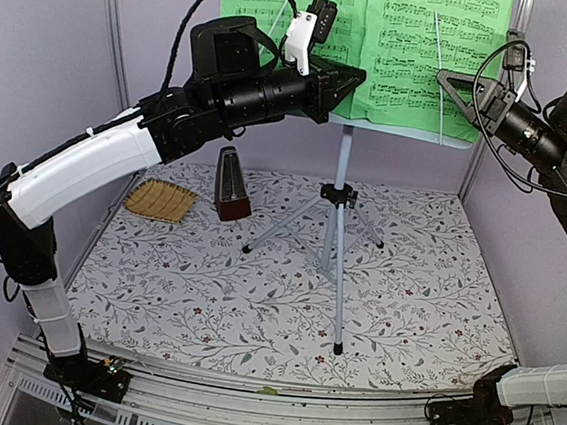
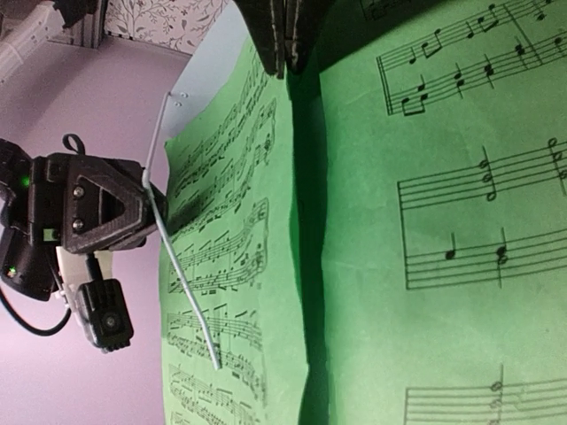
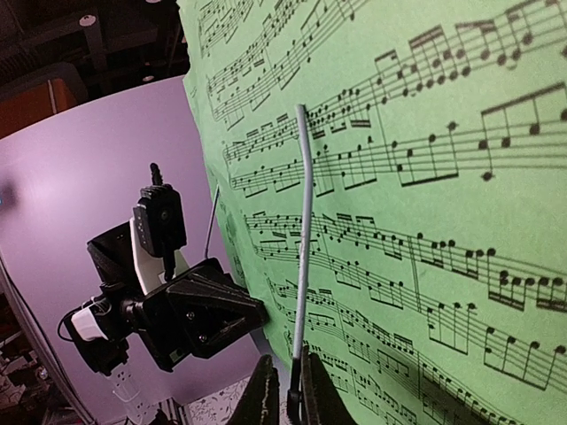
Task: Set up the instrument practice props
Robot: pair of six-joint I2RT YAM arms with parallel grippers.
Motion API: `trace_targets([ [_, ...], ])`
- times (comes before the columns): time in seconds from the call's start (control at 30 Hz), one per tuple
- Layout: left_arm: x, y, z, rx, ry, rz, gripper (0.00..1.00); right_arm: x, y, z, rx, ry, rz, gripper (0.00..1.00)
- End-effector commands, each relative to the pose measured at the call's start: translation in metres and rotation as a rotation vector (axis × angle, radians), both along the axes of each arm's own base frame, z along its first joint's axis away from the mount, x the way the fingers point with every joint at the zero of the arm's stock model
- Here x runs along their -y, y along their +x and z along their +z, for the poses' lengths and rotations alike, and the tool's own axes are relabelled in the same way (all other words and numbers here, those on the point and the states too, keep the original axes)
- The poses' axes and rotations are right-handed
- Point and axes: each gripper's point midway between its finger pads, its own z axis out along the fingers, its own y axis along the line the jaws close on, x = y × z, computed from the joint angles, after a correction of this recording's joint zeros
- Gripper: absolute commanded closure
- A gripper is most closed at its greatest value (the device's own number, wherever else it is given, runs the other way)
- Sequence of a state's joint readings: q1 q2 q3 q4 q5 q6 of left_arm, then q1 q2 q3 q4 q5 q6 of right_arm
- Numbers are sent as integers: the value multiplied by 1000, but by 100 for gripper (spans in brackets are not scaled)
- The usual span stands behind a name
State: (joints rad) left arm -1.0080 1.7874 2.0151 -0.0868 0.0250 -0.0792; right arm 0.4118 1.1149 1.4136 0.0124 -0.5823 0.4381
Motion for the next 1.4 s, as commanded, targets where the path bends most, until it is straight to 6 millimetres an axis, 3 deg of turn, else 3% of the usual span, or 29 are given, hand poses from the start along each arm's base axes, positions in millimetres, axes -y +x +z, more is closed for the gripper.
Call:
trace_targets([
  [0.0,1,-4,9,17,-16,-3,100,1,-5,-1,-11,4,4,87],
  [0.1,1,-4,9,18,-18,1,100,2,-6,0,-11,6,5,84],
  [0.3,-3,-6,15,18,-36,2,88,5,-10,2,-8,9,0,82],
  [0.67,-21,-26,32,20,-85,-48,65,11,-26,5,2,19,8,59],
  [0.83,-33,-39,32,8,-99,-79,54,12,-32,-2,-11,19,19,38],
  [1.0,-54,-59,30,-17,-122,-123,24,17,-45,-11,-25,24,25,16],
  [1.1,-65,-69,13,-51,-117,-143,14,21,-51,-25,-52,16,19,7],
  [1.13,-70,-73,8,-62,-118,-148,6,22,-53,-29,-58,16,15,3],
  [1.37,-97,-96,-38,-165,-108,-179,4,29,-63,-98,-168,-11,0,1],
])
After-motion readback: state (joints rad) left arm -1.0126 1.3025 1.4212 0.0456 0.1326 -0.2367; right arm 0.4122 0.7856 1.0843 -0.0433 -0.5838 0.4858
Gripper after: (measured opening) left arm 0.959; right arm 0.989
